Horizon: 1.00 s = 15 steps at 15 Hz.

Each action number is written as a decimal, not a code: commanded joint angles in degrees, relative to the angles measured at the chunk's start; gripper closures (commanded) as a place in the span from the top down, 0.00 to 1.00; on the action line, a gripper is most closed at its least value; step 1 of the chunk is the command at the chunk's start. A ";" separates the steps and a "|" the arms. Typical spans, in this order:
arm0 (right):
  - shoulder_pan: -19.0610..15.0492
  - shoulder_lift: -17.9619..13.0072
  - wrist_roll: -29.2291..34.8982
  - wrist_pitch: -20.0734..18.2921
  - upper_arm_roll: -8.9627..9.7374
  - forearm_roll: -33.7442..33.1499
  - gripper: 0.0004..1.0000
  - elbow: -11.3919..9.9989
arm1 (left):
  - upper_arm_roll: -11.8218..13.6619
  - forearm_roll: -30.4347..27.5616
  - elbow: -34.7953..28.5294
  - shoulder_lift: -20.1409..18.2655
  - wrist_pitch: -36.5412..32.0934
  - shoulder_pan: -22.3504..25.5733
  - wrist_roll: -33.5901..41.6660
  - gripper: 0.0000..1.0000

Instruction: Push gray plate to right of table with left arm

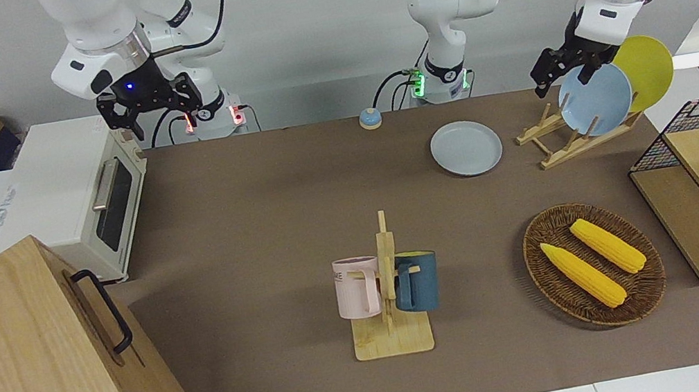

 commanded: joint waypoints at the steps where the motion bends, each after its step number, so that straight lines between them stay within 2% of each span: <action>1: -1.11 -0.17 0.13 -0.83 0.78 0.23 0.98 0.45 | -1.25 0.07 -1.22 -0.61 1.52 1.27 -0.45 1.00; 12: -1.11 -0.17 0.04 -0.92 0.78 0.23 0.98 0.45 | -1.52 -0.28 -1.65 -1.14 -1.02 0.57 -0.63 1.00; 15: -1.11 -0.17 0.13 -0.83 0.69 0.23 0.98 0.45 | -1.52 0.25 -7.00 -3.67 0.11 0.57 -0.63 1.00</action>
